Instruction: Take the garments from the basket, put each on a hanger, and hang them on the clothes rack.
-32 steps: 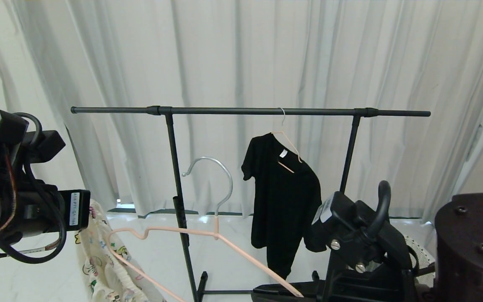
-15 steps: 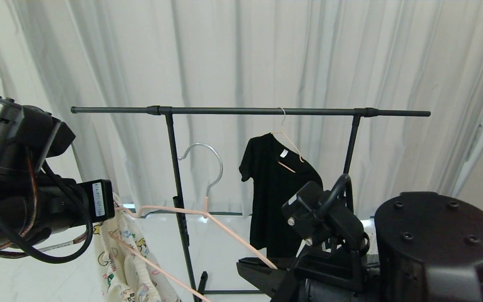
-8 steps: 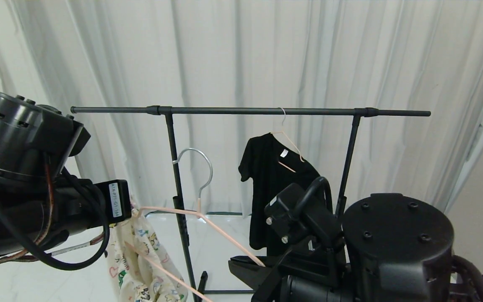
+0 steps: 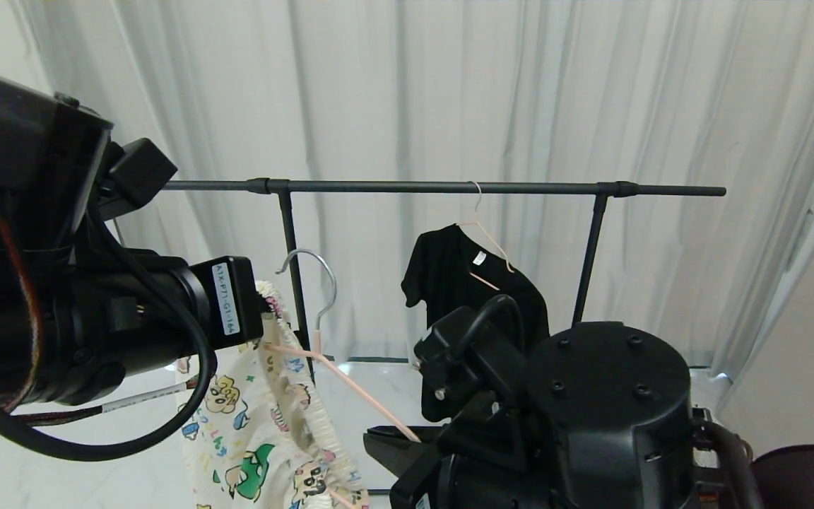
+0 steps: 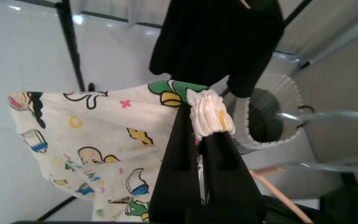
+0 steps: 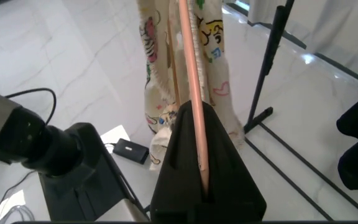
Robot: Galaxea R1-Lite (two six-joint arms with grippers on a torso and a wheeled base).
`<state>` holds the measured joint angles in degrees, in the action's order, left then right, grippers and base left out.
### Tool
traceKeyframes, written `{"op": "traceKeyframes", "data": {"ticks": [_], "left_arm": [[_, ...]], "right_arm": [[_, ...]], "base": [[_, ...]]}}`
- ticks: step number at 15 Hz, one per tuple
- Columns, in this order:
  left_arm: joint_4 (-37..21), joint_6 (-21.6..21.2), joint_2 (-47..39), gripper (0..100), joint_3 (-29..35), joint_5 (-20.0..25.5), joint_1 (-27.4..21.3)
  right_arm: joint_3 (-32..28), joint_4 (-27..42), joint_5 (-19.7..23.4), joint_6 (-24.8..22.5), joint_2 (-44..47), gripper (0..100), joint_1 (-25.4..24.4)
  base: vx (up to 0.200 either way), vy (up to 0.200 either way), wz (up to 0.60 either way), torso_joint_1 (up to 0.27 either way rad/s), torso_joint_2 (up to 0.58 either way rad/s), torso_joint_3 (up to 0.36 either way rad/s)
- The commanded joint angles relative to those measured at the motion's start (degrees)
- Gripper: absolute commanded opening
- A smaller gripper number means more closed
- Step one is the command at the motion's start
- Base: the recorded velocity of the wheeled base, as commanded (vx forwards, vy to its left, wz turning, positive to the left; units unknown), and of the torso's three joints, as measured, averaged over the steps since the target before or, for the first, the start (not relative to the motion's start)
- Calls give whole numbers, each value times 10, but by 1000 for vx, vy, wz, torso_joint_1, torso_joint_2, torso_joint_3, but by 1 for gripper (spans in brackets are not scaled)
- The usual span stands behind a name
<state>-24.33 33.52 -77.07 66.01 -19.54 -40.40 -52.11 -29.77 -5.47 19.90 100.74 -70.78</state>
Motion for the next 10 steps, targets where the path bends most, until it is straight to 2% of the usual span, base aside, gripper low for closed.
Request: {"op": "traceKeyframes", "data": {"ticks": [1, 6, 10], "left_arm": [[0, 1, 2, 0, 10, -1, -16], [0, -1, -3, 0, 25, -1, -54], [0, -4, -3, 0, 23, -2, -37]], "right_arm": [[-21, 0, -1, 7, 23, 0, -2], [-41, -1, -13, 9, 42, 0, -2], [-28, -32, -60, 45, 39, 0, -1]], "base": [[0, 0, 0, 0, 0, 0], [0, 0, 0, 0, 0, 0], [0, 0, 0, 0, 0, 0]]}}
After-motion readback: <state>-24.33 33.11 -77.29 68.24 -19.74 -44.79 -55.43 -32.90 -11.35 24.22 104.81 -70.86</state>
